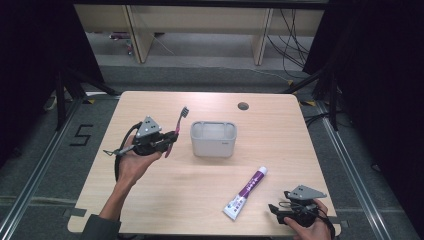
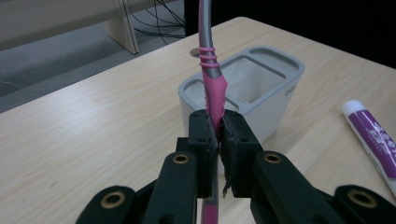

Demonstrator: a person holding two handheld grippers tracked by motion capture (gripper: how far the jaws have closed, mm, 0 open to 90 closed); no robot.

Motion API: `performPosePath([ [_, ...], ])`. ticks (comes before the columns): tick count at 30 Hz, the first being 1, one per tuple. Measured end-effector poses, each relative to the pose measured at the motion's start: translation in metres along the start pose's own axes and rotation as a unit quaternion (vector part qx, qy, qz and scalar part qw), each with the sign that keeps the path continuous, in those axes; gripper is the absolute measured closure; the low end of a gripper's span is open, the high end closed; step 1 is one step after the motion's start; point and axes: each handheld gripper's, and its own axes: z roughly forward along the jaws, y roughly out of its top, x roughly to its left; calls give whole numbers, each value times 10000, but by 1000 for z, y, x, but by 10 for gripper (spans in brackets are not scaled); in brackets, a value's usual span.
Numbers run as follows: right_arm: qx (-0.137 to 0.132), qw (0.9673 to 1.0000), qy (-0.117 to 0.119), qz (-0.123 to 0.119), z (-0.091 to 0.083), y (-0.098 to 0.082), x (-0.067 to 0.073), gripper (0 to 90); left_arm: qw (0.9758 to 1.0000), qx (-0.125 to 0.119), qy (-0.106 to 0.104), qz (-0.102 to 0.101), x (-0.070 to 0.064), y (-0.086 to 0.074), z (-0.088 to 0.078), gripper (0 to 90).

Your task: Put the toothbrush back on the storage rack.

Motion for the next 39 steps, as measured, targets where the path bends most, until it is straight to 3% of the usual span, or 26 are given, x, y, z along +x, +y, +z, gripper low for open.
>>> performPosePath([
  [5, -6, 10000, -50, 14, -1, 0, 0, 265, 9998, -159, -6, -133, 1, 7, 4, 823],
  [15, -8, 10000, -53, 9, -1, 0, 0, 265, 9991, -369, 32, -216, -1, 26, 19, 823],
  [16, 7, 9997, -33, 224, -1, -1, 3, 265, 9991, -374, 38, -190, -2, 27, 20, 824],
  [18, -5, 9999, -16, 144, -2, 0, 1, 265, 9991, -387, 35, -164, -3, 31, 23, 823],
  [20, 38, 9995, 33, 313, -2, -1, 3, 265, 9989, -436, 43, -182, -4, 35, 26, 824],
  [22, 3, 9998, -13, 204, -2, 0, 2, 265, 9987, -463, 48, -205, -4, 37, 28, 823],
  [27, -3, 9997, -12, 243, -2, 0, 2, 265, 9980, -547, 53, -317, -4, 40, 34, 824],
  [30, -37, 9999, -22, 148, -2, 0, 1, 265, 9976, -601, 80, -345, -3, 43, 38, 824],
  [31, -12, 9997, -7, 248, -2, 0, 2, 265, 9973, -634, 93, -356, -4, 44, 39, 824],
  [36, -82, 10000, 20, 26, -1, 0, -1, 265, 9971, -670, 86, -360, -7, 49, 46, 824],
  [38, -15, 9997, 6, 224, -3, 0, 1, 265, 9970, -680, 94, -371, -7, 51, 50, 824],
  [39, -28, 9998, 2, 182, -3, 0, 0, 265, 9969, -683, 107, -374, -8, 51, 51, 824],
])
